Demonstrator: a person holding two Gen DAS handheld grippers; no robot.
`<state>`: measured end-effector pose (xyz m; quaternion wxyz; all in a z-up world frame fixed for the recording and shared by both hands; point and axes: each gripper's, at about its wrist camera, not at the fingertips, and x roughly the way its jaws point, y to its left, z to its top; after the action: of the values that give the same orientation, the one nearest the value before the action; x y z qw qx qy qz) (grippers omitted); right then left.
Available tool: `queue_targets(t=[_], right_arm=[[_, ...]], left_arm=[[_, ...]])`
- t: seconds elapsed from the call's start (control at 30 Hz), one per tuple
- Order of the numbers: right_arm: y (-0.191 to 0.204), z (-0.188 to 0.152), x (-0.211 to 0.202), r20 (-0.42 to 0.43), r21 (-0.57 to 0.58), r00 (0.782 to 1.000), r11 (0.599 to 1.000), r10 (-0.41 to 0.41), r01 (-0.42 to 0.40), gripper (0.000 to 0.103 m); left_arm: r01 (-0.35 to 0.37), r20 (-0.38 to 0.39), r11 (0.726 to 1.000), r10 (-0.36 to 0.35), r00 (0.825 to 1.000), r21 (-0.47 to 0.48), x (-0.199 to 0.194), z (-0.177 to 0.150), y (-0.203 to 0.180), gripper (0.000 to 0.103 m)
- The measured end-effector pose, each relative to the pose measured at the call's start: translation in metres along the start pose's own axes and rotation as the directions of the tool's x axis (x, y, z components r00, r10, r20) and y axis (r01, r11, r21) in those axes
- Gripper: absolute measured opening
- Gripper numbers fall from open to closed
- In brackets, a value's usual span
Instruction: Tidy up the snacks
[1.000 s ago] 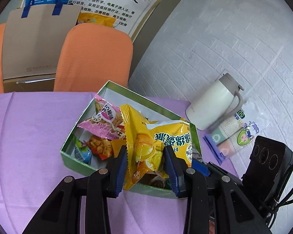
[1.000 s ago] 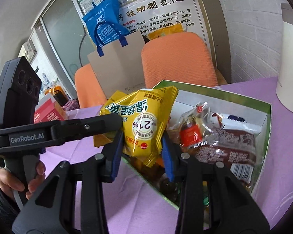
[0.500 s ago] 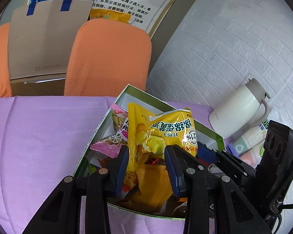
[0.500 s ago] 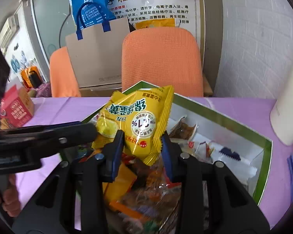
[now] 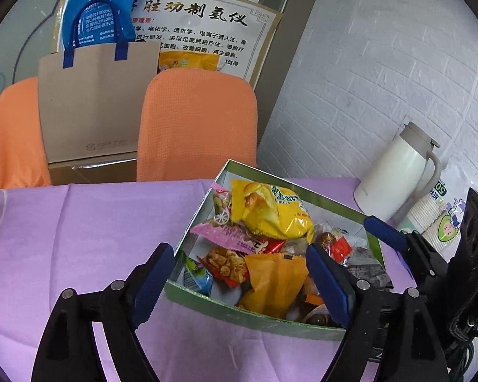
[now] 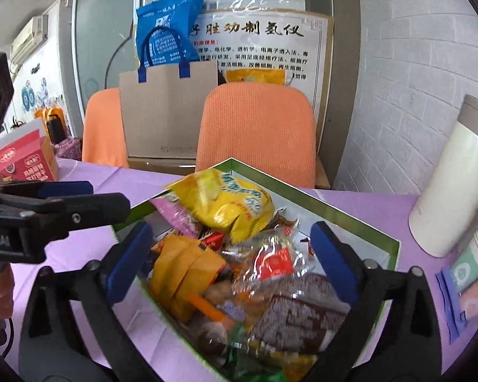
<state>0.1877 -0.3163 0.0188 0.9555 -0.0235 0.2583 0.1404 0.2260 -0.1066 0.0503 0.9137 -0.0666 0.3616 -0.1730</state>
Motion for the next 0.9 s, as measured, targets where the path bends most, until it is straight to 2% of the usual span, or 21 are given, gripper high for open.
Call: queue_targets(t=[0.2,0.4,0.47,0.57,0.67,0.9], right_arm=[[0.008,-0.023,-0.045,-0.003,0.033,1.000,0.999,-0.003,0.003,0.102],[0.024,-0.047,-0.089,-0.016,0.001,0.995,0.995,-0.099,0.099,0.102],[0.026,-0.055,-0.101,-0.018,0.010,0.994,0.994,-0.107,0.107,0.102],[0.030,-0.070,-0.120,-0.022,0.020,0.992,0.992,-0.127,0.128,0.102],[0.033,-0.084,-0.134,-0.032,0.023,0.985,0.986,-0.167,0.168,0.102],[0.032,-0.116,-0.163,-0.037,0.079,0.975,0.972,-0.218,0.220,0.102]], left_arm=[[-0.006,0.028,1.000,0.007,1.000,-0.018,-0.031,-0.025,-0.007,0.091],[-0.040,0.034,0.999,0.040,0.999,-0.005,-0.063,-0.059,-0.021,0.091],[-0.041,0.040,0.999,0.041,0.998,-0.005,-0.074,-0.070,-0.023,0.091],[-0.099,0.044,0.995,0.098,0.994,0.024,-0.089,-0.090,-0.031,0.091],[-0.121,0.053,0.992,0.118,0.992,0.045,-0.100,-0.110,-0.036,0.092],[-0.141,0.002,0.988,0.141,0.990,0.055,-0.105,-0.153,-0.043,0.092]])
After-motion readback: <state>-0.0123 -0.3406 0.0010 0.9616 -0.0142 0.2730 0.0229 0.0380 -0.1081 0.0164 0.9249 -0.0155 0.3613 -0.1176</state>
